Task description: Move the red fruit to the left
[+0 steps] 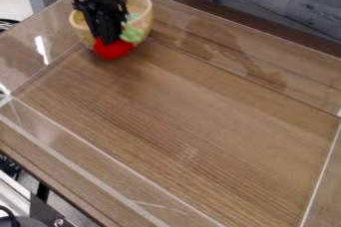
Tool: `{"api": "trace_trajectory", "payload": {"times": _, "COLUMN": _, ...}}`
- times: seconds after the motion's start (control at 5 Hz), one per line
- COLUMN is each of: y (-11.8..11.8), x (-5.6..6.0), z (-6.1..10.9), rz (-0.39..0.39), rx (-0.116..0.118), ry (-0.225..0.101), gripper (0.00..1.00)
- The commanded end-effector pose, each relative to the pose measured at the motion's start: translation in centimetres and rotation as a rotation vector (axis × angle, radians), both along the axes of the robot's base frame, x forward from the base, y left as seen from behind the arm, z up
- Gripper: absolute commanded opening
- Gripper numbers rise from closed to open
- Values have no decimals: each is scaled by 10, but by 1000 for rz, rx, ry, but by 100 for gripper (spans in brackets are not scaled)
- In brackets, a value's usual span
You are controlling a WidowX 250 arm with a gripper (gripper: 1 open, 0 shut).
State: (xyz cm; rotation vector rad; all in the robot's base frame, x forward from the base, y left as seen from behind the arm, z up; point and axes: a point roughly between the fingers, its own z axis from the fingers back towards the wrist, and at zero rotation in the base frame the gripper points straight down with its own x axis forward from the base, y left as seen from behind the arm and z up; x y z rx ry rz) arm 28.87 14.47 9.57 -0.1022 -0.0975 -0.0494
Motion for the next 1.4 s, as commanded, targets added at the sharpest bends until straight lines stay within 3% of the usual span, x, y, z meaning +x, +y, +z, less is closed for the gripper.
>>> {"api": "trace_trajectory", "payload": {"times": 0.0, "y": 27, "x": 8, "z": 40, "rz": 67, "rx": 56, "ry": -108, "gripper": 0}}
{"api": "trace_trajectory", "payload": {"times": 1.2, "y": 28, "x": 11, "z": -13, "rz": 100, "rx": 22, "ry": -17, "gripper": 0}}
